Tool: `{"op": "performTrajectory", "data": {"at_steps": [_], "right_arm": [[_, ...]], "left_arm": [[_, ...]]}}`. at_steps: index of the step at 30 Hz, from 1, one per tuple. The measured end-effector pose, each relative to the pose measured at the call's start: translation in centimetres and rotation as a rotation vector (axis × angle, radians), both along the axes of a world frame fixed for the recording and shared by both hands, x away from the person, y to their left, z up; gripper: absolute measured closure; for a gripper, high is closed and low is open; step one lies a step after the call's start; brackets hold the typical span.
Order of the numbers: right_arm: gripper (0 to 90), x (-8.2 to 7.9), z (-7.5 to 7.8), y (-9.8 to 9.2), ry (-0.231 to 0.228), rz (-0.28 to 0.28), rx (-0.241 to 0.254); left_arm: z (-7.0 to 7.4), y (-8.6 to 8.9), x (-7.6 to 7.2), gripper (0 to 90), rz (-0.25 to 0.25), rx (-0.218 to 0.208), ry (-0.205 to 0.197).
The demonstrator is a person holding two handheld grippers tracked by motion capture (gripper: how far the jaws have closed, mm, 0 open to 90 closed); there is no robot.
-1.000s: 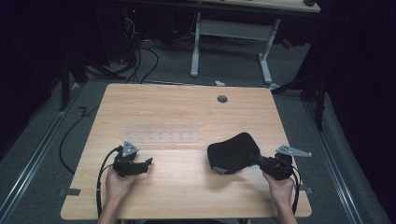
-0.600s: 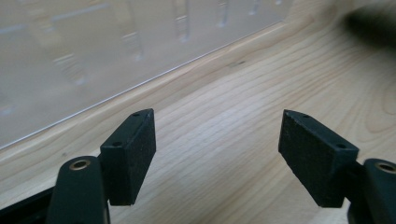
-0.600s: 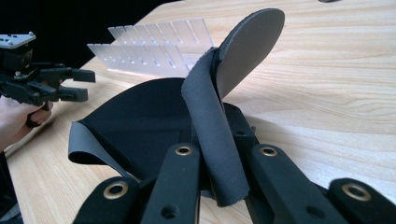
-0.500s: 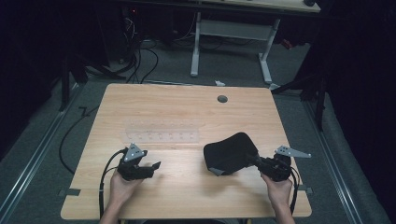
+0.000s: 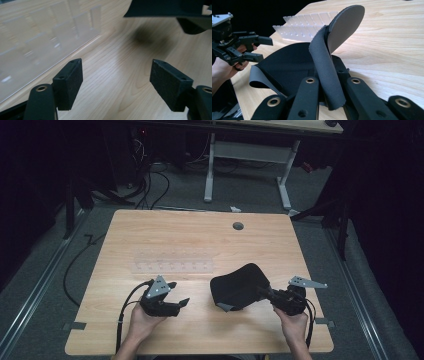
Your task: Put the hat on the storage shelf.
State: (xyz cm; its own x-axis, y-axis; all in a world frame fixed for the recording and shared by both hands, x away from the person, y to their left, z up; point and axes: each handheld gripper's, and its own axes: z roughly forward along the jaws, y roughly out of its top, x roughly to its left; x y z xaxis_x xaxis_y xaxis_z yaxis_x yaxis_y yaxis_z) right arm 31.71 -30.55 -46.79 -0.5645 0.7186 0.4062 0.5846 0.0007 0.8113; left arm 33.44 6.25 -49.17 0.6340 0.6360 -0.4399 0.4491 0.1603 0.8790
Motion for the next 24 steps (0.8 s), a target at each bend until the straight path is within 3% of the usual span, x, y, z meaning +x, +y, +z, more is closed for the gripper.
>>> {"op": "performTrajectory", "data": {"at_steps": [3, 12, 19, 24], "right_arm": [[85.4, 0.1, 0.0, 0.6, 0.005, 0.018, -0.002], [85.4, 0.5, 0.1, 2.3, 0.022, 0.07, 0.002], [85.4, 0.9, 0.3, 3.4, 0.04, 0.101, -0.008], [85.3, 1.1, 0.5, 4.3, 0.046, 0.123, -0.008]], "left_arm": [[0.2, -1.1, -0.4, 28.4, -0.037, 0.022, -0.014], [0.5, -2.7, -1.3, 28.4, -0.106, 0.029, -0.034], [0.5, -3.0, -1.5, 29.0, -0.119, 0.03, -0.038], [0.2, -3.3, -1.5, 30.4, -0.117, 0.057, -0.047]]}}
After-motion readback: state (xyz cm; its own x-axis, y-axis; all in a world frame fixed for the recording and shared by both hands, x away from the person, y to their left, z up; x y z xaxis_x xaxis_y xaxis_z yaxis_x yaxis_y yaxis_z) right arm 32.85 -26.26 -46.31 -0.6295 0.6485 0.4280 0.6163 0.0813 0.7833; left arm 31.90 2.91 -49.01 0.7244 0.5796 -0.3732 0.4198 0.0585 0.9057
